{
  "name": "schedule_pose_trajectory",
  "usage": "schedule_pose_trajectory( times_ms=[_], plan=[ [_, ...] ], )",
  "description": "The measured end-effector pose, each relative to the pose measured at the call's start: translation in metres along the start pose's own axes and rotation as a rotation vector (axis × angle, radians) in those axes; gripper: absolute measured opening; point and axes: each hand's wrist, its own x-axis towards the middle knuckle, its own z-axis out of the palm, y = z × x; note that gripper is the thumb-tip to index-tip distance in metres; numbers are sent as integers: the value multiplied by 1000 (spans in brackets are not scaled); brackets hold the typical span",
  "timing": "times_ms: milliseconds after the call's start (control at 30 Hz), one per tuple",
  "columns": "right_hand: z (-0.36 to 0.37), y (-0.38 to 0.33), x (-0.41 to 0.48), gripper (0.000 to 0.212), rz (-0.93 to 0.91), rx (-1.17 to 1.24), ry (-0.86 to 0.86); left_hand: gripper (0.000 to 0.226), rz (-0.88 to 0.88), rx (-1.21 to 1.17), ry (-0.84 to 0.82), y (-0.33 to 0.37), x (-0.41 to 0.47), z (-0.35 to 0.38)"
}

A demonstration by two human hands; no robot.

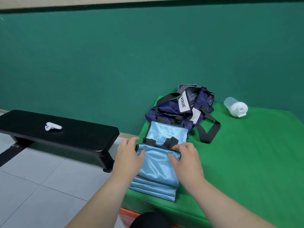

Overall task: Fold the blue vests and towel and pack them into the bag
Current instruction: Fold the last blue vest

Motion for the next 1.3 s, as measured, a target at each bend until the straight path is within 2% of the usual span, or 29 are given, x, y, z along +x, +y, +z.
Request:
schedule_pose_trajectory(
  times_ms=[67,133,233,333,433,533,700,800,867,1033,1167,1300],
  plan=[
    [-2,1,-5,30,-107,-85,70,39,98,98,145,0,-8,4],
    [0,2,-11,32,-300,-197,114,35,302,231,261,-4,-14,12],
    [11,4,-18,30,-524,-357,55,40,529,369,221,-12,-15,23],
    [17,9,-16,53,-455,-517,-120,47,587,424,95,-16,-12,26],
    [14,14,-7,65,-389,-558,-257,45,638,506,0,-21,-3,23],
    [11,15,2,71,-396,-506,-360,40,639,553,-95,-29,6,23],
    [13,24,8,77,-393,-476,-437,52,521,527,-335,-45,15,32],
    [17,28,11,78,-381,-464,-471,74,467,475,-415,-47,16,31],
    [19,30,14,78,-383,-460,-488,82,437,442,-441,-49,16,31],
    [11,32,15,82,-418,-466,-501,84,434,447,-473,-43,14,21],
    [-3,35,12,71,-440,-477,-464,85,389,473,-441,-37,9,5],
    [-19,42,5,75,-389,-427,-419,65,302,491,-378,-27,1,-9]
  ],
)
